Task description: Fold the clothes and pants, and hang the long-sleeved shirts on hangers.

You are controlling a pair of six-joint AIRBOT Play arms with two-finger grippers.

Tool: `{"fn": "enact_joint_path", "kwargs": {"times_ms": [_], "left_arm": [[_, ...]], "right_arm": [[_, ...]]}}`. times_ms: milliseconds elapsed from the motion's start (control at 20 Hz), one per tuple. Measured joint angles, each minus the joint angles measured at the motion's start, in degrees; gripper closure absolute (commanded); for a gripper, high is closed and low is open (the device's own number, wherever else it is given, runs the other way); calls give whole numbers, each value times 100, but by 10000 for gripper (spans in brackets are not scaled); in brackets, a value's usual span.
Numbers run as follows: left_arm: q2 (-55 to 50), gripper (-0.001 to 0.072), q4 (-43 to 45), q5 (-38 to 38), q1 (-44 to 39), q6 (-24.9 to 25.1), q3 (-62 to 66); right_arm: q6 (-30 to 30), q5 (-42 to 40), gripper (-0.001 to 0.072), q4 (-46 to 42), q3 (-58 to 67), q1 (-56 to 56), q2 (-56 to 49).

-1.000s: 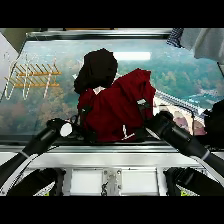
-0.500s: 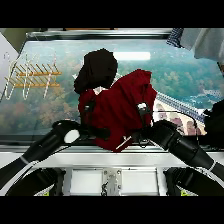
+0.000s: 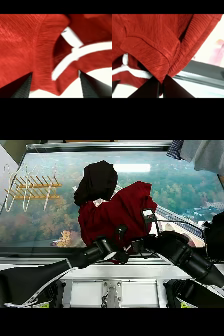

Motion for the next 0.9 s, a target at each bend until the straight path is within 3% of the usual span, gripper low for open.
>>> {"fn": "enact_joint_path", "kwargs": {"times_ms": [500,550,600,700,800,900], "left_arm": [[-302,87,643,-667,101,-673,-92],[-245,190,654,-664,149,-713,-105],[-168,345,691,-656,210,-752,-116],[-7,401,857,-632,350,-846,-127],[127,689,970,-590,501,-896,-133],[280,689,1040,-577,678,-835,-79]], "right_arm": [[7,302,683,0,319,-2,280],[4,343,683,0,323,-2,286],[2,369,682,0,328,-2,289],[0,400,683,0,330,-2,293],[-4,433,683,0,334,-9,293],[-131,466,683,13,372,-142,293]]}}
